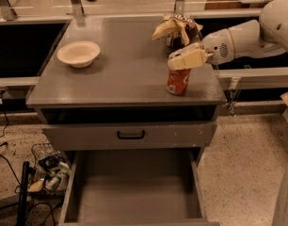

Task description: Pick coke can from middle drawer and place on counter

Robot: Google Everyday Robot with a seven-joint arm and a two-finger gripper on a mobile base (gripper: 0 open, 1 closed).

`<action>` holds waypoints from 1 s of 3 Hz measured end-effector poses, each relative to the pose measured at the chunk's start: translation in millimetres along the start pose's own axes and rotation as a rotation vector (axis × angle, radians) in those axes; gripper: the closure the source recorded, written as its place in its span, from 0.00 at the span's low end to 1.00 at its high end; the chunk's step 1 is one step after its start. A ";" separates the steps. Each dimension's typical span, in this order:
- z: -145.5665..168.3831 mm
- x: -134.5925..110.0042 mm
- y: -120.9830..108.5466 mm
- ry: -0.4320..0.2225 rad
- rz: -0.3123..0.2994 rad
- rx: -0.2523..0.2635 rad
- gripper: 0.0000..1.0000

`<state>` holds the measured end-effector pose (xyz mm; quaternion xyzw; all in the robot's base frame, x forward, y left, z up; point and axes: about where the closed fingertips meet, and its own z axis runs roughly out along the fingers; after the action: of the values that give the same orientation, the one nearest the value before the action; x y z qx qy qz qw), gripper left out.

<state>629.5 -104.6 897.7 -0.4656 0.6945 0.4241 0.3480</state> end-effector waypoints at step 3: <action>0.1 0.0 0.0 0.000 0.000 0.000 0.59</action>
Offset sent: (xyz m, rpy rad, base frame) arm 0.0000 0.0000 0.0000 0.0000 0.0000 0.0000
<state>629.5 -104.5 897.7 -0.4656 0.6944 0.4241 0.3480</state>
